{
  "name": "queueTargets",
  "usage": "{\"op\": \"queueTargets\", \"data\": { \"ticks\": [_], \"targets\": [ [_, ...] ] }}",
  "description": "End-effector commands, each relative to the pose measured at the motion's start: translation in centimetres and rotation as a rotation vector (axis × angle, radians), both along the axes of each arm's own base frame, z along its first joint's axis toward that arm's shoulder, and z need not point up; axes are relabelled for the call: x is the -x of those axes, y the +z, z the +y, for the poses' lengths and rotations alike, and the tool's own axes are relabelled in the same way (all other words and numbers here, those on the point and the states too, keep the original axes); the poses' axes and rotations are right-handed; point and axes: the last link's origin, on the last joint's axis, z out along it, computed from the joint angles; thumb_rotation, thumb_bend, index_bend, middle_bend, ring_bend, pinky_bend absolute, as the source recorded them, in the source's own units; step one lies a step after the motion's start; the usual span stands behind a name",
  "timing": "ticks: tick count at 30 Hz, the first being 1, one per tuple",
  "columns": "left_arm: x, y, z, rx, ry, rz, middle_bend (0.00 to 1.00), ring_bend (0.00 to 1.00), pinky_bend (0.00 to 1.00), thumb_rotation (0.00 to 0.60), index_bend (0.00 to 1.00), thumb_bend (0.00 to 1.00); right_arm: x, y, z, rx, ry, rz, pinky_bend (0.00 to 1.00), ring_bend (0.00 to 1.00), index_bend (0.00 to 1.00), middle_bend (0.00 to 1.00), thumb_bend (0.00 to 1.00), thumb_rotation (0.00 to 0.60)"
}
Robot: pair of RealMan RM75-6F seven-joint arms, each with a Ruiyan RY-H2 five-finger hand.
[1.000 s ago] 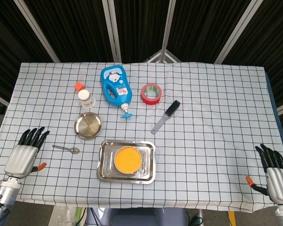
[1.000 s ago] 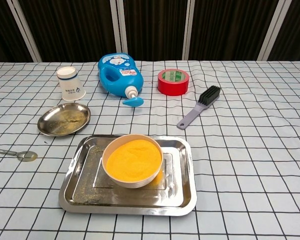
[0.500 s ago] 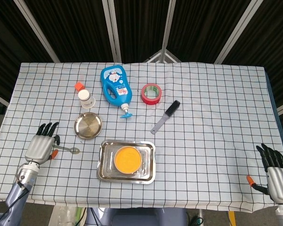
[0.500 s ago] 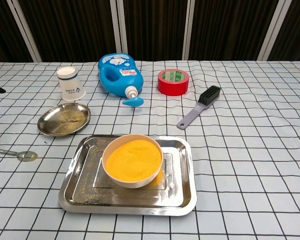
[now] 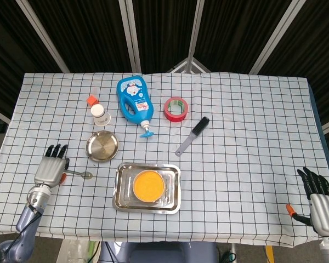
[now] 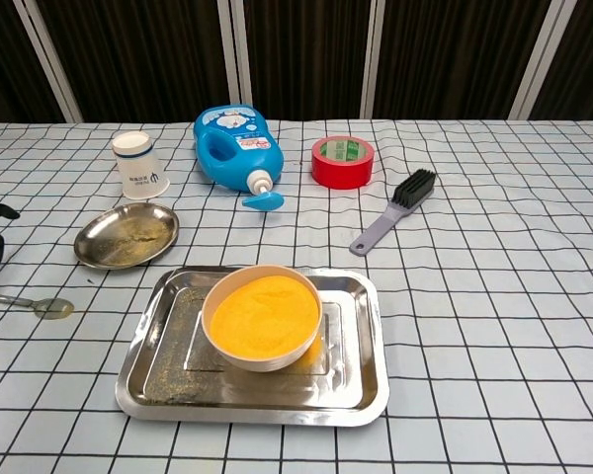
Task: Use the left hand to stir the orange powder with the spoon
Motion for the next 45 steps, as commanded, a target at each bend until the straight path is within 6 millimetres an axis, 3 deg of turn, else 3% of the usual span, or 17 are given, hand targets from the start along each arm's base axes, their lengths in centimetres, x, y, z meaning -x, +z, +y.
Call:
{"op": "queueTargets", "data": {
  "ticks": [1, 45],
  "targets": [
    [0.3, -0.1, 0.3, -0.002, 0.01, 0.006, 0.05, 0.0, 0.02, 0.6, 0.51, 0.47, 0.0, 0.0, 0.0, 0.0, -0.002, -0.002, 0.0, 0.0, 0.0, 0.0, 0.31, 0.6],
    [0.3, -2.3, 0.9, 0.038, 0.001, 0.023, 0.04, 0.0, 0.02, 0.6, 0.47, 0.48, 0.0, 0.0, 0.0, 0.0, -0.012, -0.003, 0.0, 0.0, 0.0, 0.0, 0.31, 0.6]
  ]
}}
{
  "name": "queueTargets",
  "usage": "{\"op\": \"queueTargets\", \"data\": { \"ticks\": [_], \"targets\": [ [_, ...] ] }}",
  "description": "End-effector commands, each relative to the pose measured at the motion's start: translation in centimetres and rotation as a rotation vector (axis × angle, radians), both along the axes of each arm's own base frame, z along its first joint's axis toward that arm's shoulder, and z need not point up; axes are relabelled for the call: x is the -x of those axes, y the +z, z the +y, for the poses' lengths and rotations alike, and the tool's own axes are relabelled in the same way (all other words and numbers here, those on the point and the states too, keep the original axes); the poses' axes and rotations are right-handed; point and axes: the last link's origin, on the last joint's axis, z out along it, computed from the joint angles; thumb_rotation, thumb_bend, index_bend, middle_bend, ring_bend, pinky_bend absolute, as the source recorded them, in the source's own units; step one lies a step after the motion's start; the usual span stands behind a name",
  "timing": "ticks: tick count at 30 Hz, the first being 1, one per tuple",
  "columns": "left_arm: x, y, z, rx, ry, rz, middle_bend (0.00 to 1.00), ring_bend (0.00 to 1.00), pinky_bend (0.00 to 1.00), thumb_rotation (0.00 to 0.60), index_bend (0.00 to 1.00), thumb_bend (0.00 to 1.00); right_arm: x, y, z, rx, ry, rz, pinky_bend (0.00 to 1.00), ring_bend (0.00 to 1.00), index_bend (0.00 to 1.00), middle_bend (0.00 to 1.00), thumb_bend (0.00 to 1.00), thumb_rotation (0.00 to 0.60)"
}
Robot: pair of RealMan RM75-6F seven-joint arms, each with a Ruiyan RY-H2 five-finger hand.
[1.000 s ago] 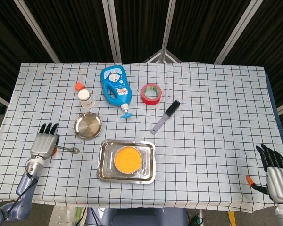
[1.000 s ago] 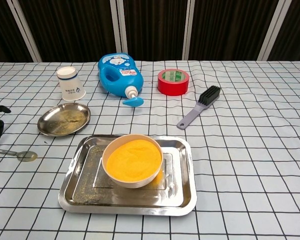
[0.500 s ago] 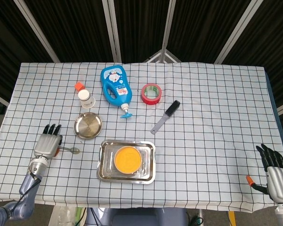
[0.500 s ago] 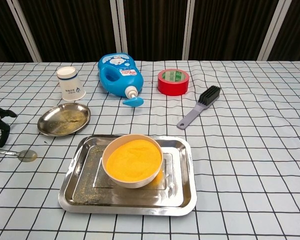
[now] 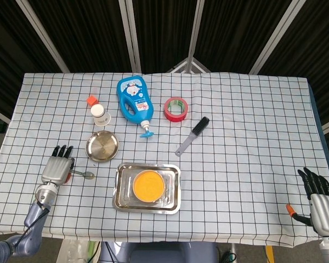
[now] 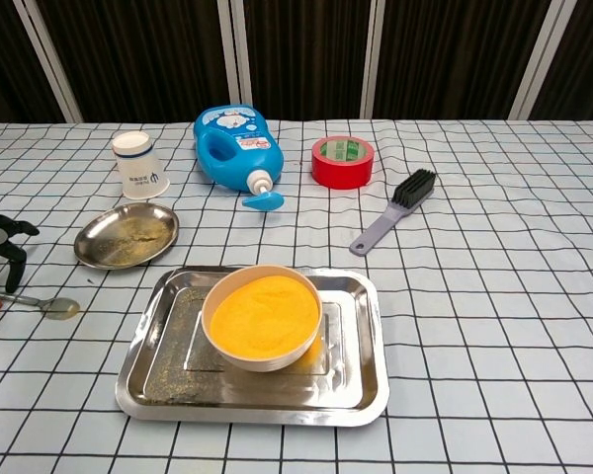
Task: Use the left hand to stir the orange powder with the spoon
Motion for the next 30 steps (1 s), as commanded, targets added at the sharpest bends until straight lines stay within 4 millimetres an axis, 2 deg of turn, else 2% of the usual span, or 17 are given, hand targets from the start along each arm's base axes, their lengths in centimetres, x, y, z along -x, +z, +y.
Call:
{"op": "queueTargets", "data": {
  "ticks": [1, 14, 21, 30],
  "targets": [
    [-0.07, -0.01, -0.05, 0.001, -0.004, 0.0, 0.04, 0.0, 0.02, 0.6, 0.47, 0.48, 0.0, 0.01, 0.0, 0.0, 0.0, 0.0, 0.0, 0.0, 0.0, 0.0, 0.31, 0.6],
    [-0.01, -0.18, -0.15, 0.004, -0.007, 0.007, 0.05, 0.0, 0.02, 0.6, 0.49, 0.48, -0.01, -0.01, 0.0, 0.0, -0.001, -0.002, 0.0, 0.0, 0.0, 0.0, 0.31, 0.6],
    [0.0, -0.22, -0.16, 0.0, -0.005, 0.006, 0.06, 0.0, 0.02, 0.6, 0.51, 0.55, -0.02, -0.01, 0.01, 0.0, -0.001, -0.001, 0.0, 0.0, 0.0, 0.0, 0.31, 0.6],
    [-0.2, -0.28, -0.33, 0.0, -0.01, 0.001, 0.06, 0.0, 0.02, 0.6, 0.52, 0.57, -0.05, -0.01, 0.04, 0.0, 0.001, 0.0, 0.0, 0.0, 0.0, 0.0, 0.31, 0.6]
  ]
}}
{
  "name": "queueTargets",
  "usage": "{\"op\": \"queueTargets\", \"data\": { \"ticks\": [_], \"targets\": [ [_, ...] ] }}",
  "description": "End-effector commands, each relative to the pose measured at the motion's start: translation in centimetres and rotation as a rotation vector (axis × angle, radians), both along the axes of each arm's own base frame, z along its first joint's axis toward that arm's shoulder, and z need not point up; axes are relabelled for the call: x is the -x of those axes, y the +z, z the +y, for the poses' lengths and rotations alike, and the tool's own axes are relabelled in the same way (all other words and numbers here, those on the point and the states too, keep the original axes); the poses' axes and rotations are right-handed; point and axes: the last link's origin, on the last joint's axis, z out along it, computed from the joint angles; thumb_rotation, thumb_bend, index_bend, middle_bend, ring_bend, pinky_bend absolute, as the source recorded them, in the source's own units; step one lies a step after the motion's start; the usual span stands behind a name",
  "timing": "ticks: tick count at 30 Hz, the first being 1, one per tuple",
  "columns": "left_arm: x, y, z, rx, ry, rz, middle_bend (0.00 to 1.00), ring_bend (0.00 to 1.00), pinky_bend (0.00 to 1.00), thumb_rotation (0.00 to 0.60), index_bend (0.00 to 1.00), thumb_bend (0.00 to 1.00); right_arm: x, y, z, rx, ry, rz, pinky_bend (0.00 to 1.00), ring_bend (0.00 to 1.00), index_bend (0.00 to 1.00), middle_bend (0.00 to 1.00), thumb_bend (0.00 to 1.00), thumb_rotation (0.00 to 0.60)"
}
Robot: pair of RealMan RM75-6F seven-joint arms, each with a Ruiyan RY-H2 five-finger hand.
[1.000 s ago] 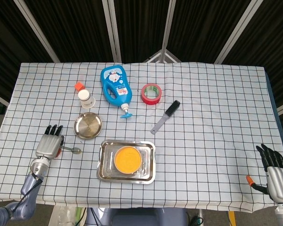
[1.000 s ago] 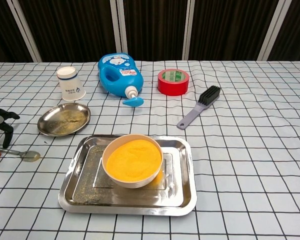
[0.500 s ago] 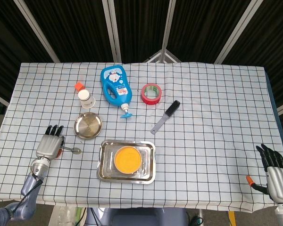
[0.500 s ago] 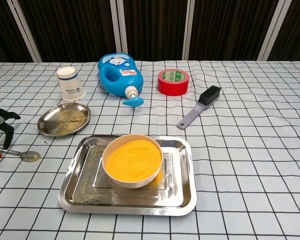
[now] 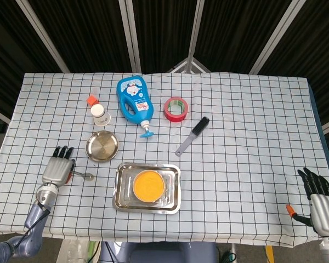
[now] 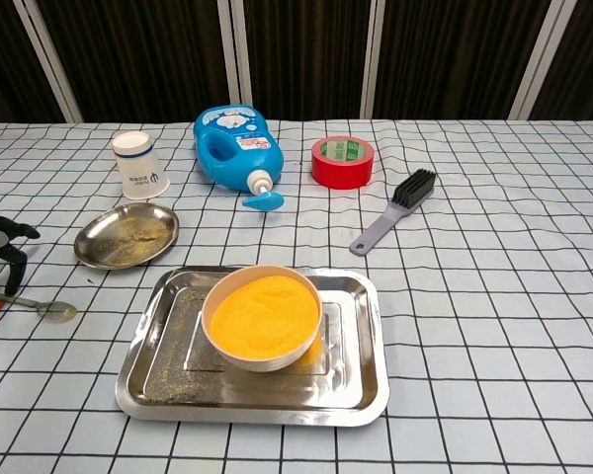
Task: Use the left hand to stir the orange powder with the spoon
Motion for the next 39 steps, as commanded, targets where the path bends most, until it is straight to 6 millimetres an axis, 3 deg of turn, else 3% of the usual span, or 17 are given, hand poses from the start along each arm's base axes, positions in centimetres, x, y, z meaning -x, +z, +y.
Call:
{"op": "queueTargets", "data": {
  "ticks": [1, 5, 14, 19, 28, 39],
  "targets": [
    [-0.2, 0.0, 0.0, -0.002, -0.003, -0.007, 0.06, 0.0, 0.02, 0.6, 0.52, 0.57, 0.0, 0.0, 0.0, 0.0, 0.0, 0.001, 0.0, 0.0, 0.0, 0.0, 0.31, 0.6],
    [-1.1, 0.3, -0.1, -0.013, -0.025, -0.039, 0.07, 0.0, 0.02, 0.6, 0.52, 0.57, 0.0, 0.0, 0.0, 0.003, 0.001, 0.0, 0.0, 0.0, 0.0, 0.0, 0.31, 0.6],
    [-5.7, 1.8, -0.4, -0.05, -0.106, -0.181, 0.09, 0.0, 0.02, 0.6, 0.54, 0.57, 0.0, 0.1, 0.0, 0.003, 0.004, -0.002, 0.0, 0.0, 0.0, 0.0, 0.31, 0.6],
    [-8.2, 2.1, -0.7, -0.047, -0.147, -0.227, 0.13, 0.09, 0.14, 0.6, 0.55, 0.57, -0.1, 0.1, 0.0, 0.003, 0.004, -0.003, 0.0, 0.0, 0.0, 0.0, 0.31, 0.6],
    [-11.7, 0.9, -0.8, -0.04, -0.21, -0.256, 0.28, 0.35, 0.44, 0.6, 0.57, 0.58, 0.0, 0.1, 0.0, 0.007, 0.006, -0.001, 0.0, 0.0, 0.0, 0.0, 0.31, 0.6],
    [-15.6, -2.0, -1.0, 0.027, -0.262, -0.218, 0.33, 0.38, 0.46, 0.6, 0.56, 0.59, 0.0, 0.1, -0.1, 0.006, 0.006, -0.003, 0.0, 0.0, 0.0, 0.0, 0.31, 0.6]
  ]
}}
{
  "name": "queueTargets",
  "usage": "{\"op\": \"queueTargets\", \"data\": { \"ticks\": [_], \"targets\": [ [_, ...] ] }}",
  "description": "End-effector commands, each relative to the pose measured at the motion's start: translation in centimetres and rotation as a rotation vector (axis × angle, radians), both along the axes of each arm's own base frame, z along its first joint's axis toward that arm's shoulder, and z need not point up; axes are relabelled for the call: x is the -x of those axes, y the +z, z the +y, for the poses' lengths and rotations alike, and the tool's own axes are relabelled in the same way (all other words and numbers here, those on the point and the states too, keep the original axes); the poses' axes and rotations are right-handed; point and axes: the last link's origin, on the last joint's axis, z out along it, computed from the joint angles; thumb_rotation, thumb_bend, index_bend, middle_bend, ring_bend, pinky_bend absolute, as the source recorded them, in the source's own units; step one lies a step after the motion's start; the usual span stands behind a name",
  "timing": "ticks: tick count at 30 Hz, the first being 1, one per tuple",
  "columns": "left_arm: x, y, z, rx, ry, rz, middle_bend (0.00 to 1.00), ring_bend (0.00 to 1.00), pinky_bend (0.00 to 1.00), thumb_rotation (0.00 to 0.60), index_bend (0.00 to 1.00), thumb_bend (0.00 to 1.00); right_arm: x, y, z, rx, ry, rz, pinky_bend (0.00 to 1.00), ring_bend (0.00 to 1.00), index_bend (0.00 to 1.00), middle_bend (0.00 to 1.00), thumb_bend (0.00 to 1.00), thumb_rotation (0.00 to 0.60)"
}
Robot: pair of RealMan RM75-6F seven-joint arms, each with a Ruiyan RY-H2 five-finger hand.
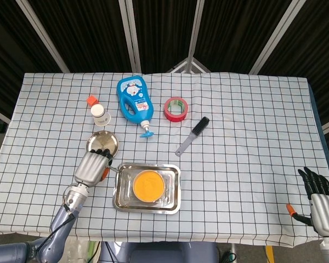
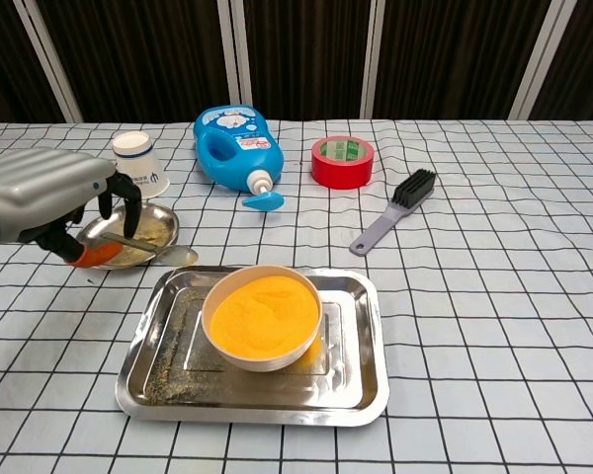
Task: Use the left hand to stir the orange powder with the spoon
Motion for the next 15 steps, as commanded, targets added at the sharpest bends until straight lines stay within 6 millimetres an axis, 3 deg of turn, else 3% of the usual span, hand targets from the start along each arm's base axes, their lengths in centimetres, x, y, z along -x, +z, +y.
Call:
{"op": "queueTargets", "data": {
  "ticks": [1, 3, 15],
  "targets": [
    [-2.0, -1.3, -0.2, 0.032, -0.02, 0.011, 0.33, 0.38, 0.46, 0.6, 0.56, 0.59, 0.0, 0.0, 0.0, -0.001, 0.0, 0.0, 0.0, 0.0, 0.0, 0.0, 0.31, 0.6],
    [-3.4, -2.0, -0.8, 0.065, -0.02, 0.001, 0.33, 0.38, 0.46, 0.6, 0.56, 0.59, 0.0, 0.0, 0.0, -0.001, 0.001, -0.003, 0.0, 0.0, 0.0, 0.0, 0.31, 0.6],
    [-6.0, -2.7, -1.7, 0.121, 0.011, 0.021, 0.33, 0.38, 0.47, 0.6, 0.57, 0.58, 0.0, 0.1, -0.1, -0.001, 0.002, -0.009, 0.0, 0.0, 0.0, 0.0, 0.31, 0.6]
  ]
}}
